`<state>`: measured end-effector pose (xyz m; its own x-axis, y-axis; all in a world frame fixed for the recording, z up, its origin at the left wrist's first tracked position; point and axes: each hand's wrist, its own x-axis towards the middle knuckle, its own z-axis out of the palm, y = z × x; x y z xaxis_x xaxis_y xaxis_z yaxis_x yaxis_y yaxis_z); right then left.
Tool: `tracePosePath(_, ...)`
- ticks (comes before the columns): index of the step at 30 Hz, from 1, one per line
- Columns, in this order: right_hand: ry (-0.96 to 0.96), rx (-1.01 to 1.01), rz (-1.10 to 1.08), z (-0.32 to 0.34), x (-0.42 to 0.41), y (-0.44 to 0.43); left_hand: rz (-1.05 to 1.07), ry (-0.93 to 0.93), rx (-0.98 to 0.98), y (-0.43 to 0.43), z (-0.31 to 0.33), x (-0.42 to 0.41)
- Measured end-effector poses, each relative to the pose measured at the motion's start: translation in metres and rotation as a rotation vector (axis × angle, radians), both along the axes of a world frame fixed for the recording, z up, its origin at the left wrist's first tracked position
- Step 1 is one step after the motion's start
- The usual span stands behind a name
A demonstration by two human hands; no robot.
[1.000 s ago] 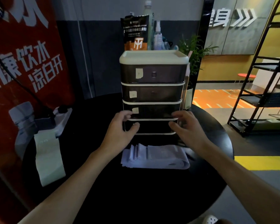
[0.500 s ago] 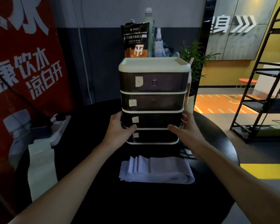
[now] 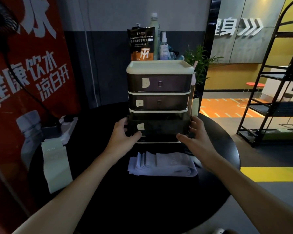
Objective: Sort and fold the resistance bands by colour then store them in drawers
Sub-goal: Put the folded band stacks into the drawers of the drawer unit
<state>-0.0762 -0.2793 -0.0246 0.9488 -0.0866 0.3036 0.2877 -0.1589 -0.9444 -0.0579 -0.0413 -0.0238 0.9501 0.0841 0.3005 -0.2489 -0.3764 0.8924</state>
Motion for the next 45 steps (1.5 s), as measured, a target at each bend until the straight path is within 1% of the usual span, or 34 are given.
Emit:
tracePosePath(9, -0.042, -0.047, -0.021, -0.001, -0.028, 0.001, -0.015, -0.015, 0.009, 0.003, 0.002, -0.033)
tracePosePath(14, -0.043, -0.026, -0.015, -0.002, -0.036, 0.0, -0.01, -0.003, 0.022, 0.005, 0.004, -0.037)
tracePosePath(17, -0.046, -0.045, -0.02, -0.005, -0.039, -0.002, 0.006, 0.033, 0.023, 0.008, -0.001, -0.039)
tracePosePath(20, -0.044, -0.046, -0.069, -0.017, -0.04, -0.005, 0.059, 0.074, -0.039, 0.007, -0.012, -0.045)
tracePosePath(22, 0.003, -0.056, -0.093, -0.026, -0.043, -0.007, 0.081, 0.123, -0.059, 0.003, -0.022, -0.051)
tracePosePath(24, 0.049, -0.156, -0.098, -0.039, -0.046, -0.009, 0.073, 0.193, -0.035, -0.002, -0.033, -0.055)
tracePosePath(25, 0.053, -0.257, -0.104, -0.046, -0.047, -0.01, 0.065, 0.224, -0.011, -0.003, -0.037, -0.056)
tracePosePath(28, -0.005, -0.541, -0.075, -0.059, -0.054, -0.007, 0.035, 0.24, 0.101, -0.006, -0.046, -0.056)
tracePosePath(31, -0.061, -0.693, -0.092, -0.062, -0.057, 0.001, -0.019, 0.234, 0.183, -0.006, -0.049, -0.055)
tracePosePath(33, -0.089, -0.755, -0.083, -0.06, -0.057, 0.005, -0.027, 0.223, 0.211, -0.005, -0.05, -0.054)
tracePosePath(36, -0.082, -0.799, -0.036, -0.059, -0.054, 0.01, -0.043, 0.214, 0.202, -0.004, -0.051, -0.053)
tracePosePath(42, -0.144, -0.866, -0.077, -0.063, -0.05, 0.021, -0.03, 0.253, 0.137, -0.008, -0.05, -0.049)
tracePosePath(43, -0.15, -0.874, -0.068, -0.062, -0.05, 0.023, -0.016, 0.264, 0.148, -0.01, -0.05, -0.049)
tracePosePath(45, -0.144, -0.901, -0.033, -0.058, -0.051, 0.025, 0.03, 0.275, 0.252, -0.015, -0.05, -0.047)
